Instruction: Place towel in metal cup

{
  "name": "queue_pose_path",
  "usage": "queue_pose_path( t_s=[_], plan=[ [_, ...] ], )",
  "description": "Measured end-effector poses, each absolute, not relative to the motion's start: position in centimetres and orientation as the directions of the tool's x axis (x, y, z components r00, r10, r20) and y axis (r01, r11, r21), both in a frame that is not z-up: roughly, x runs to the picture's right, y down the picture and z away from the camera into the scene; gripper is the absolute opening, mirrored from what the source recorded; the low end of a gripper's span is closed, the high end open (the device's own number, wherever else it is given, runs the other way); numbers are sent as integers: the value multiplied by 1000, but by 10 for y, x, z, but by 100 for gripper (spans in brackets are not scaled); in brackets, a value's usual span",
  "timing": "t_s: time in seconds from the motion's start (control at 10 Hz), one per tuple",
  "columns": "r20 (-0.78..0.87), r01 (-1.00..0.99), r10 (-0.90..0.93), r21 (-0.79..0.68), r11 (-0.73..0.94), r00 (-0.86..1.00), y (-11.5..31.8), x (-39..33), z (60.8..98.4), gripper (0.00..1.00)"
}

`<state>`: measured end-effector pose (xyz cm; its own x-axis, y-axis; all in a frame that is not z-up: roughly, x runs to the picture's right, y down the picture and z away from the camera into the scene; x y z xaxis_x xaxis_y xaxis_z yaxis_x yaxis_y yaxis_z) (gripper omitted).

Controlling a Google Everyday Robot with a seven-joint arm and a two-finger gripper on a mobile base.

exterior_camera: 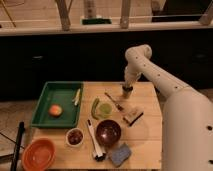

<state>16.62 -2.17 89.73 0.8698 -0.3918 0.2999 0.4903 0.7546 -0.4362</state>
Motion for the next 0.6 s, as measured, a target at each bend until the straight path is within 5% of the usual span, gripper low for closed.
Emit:
queue_pose_path(
  t_s=[0.3, 0.6],
  plan=[
    [301, 489, -390, -437, 755, 870, -24, 169, 898, 76],
    [305, 490, -389, -436, 755, 869, -26, 170, 899, 80]
  ],
)
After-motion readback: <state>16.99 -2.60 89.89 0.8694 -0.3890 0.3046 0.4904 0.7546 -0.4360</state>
